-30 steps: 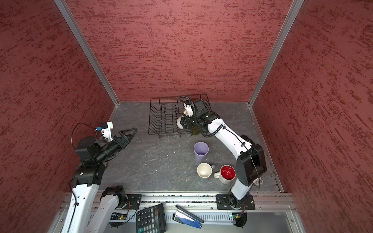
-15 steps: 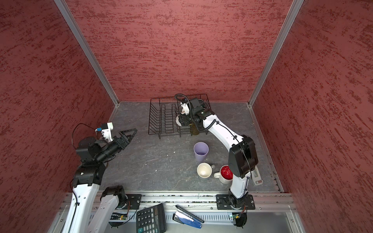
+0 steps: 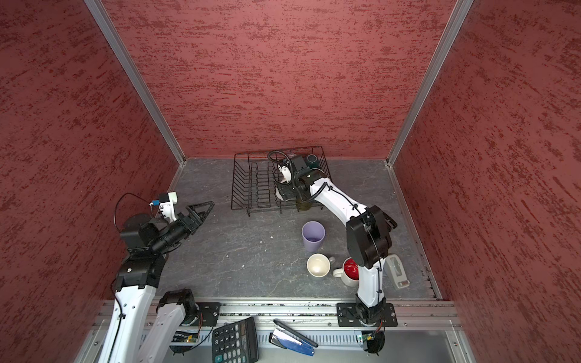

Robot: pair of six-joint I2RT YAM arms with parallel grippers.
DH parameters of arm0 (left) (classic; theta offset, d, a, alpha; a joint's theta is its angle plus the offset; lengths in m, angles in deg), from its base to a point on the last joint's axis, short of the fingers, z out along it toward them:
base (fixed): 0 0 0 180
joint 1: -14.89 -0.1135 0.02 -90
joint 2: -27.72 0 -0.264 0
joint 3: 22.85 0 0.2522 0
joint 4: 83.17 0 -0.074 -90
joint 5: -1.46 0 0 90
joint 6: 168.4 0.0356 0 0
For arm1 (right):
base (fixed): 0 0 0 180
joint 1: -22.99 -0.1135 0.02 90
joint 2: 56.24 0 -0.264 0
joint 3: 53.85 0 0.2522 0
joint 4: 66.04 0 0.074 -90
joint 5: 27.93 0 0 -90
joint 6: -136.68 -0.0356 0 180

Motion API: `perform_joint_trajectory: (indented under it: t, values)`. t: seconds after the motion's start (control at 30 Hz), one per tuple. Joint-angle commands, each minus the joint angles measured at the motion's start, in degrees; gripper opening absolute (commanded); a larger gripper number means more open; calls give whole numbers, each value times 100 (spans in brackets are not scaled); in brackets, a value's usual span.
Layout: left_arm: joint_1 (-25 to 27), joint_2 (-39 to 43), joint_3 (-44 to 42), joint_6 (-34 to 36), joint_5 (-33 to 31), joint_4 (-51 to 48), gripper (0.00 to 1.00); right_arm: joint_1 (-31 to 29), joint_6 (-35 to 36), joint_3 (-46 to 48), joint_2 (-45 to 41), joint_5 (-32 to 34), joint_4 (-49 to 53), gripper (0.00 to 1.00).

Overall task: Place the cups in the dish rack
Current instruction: 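Lower the white 'Simple' mug upside down into the rack with the right gripper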

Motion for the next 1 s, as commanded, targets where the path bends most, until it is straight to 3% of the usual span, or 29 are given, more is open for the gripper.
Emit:
perform_joint_trajectory:
  t: [0.0, 0.27, 0.43, 0.6, 0.97]
  values:
    - [-69, -5, -32, 25, 95, 95, 100, -2, 278, -339, 12, 313, -271, 0]
    - [-73, -58, -91, -45, 119, 210, 100, -24, 611, -642, 352, 747, 82, 1]
    - [-82, -102, -117, -50, 143, 253, 100, -53, 749, -842, 536, 837, 324, 6]
    - [-82, -102, -129, -67, 148, 257, 100, -68, 778, -940, 666, 811, 442, 18]
    - [-113, -128, -140, -44, 192, 231, 100, -81, 706, -1192, 930, 709, 788, 59]
